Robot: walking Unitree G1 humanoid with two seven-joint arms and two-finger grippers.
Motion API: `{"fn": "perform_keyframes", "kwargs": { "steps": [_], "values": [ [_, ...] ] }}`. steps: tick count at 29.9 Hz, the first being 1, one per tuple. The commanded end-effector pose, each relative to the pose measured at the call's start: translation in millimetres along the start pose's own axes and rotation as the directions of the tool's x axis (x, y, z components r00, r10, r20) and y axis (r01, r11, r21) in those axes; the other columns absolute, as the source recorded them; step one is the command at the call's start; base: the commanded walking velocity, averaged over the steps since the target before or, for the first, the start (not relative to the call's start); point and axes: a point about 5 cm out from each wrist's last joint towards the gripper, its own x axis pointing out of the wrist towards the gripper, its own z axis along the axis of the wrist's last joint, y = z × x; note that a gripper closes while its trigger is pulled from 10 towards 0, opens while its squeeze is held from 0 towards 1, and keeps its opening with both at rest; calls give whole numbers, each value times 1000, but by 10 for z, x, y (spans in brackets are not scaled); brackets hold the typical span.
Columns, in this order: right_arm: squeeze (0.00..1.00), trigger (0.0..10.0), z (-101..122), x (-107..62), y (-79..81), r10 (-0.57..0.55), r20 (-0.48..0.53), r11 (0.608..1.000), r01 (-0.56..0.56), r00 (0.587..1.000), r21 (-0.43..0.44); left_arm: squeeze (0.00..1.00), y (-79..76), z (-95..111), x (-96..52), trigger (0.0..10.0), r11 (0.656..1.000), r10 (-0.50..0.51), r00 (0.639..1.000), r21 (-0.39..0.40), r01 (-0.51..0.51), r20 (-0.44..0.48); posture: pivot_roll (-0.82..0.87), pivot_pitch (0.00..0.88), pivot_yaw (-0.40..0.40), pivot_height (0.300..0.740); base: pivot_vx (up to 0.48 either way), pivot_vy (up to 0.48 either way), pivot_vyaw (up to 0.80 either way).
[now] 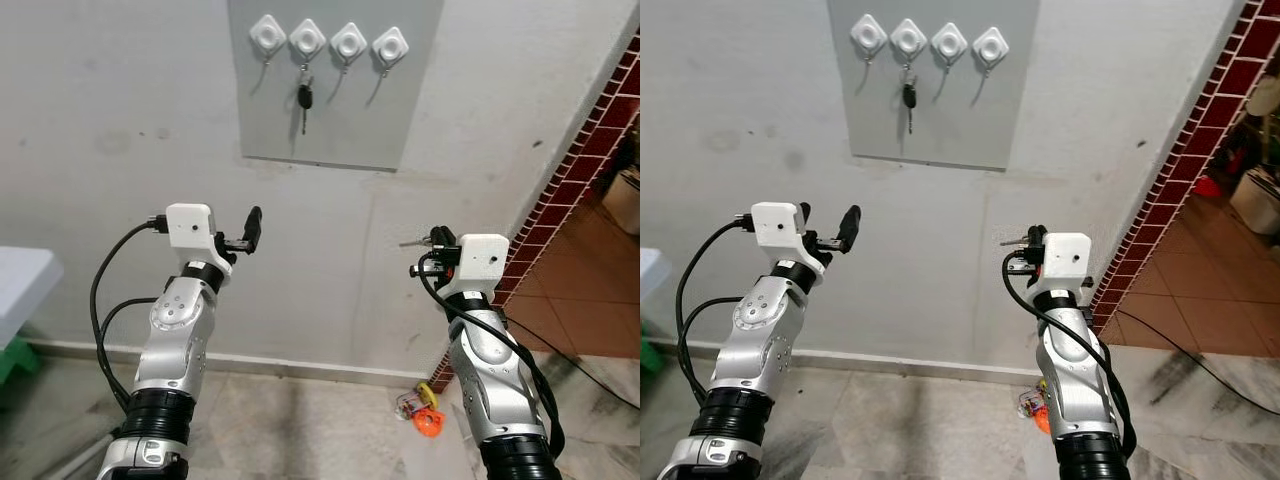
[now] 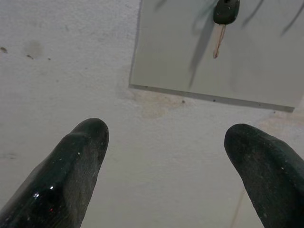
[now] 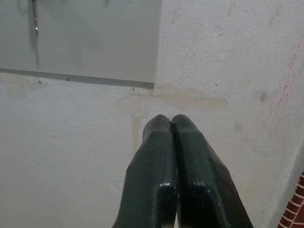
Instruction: Hang keys on a hook
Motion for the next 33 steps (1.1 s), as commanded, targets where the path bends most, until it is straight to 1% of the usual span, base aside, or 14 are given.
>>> {"fn": "perform_keyframes", "kwargs": {
  "steps": [1, 4, 7, 11, 33],
  "values": [
    [0, 10000, 30, 3, -34, -15, 8, 1000, 15, 1000, -9, 0, -11, -5, 9, 10000, 1000, -5, 1000, -2, 5, -15, -31, 0, -17, 740, 0, 0, 0],
    [0, 10000, 24, -16, -52, -18, 7, 1000, 18, 1000, -13, 0, -24, 2, -1, 10000, 1000, -19, 1000, 1, 19, -11, -35, 0, -14, 740, 0, 0, 0],
    [0, 10000, 23, -30, -65, -20, 8, 1000, 21, 1000, -17, 0, -44, 7, -12, 10000, 999, -35, 999, -19, 35, -2, -35, 0, -14, 740, 0, 0, 0],
    [0, 10000, 30, -35, -63, -20, 10, 1000, 20, 1000, -18, 0, -52, 8, -12, 10000, 999, -34, 999, -9, 34, -6, -38, 0, -13, 740, 246, 0, 0],
    [0, 10000, 11, -52, -39, -12, 3, 1000, 13, 1000, -19, 0, -55, 5, -28, 10000, 999, -41, 999, -7, 41, -13, -34, 0, -10, 740, 246, 0, 0]
  ]
}}
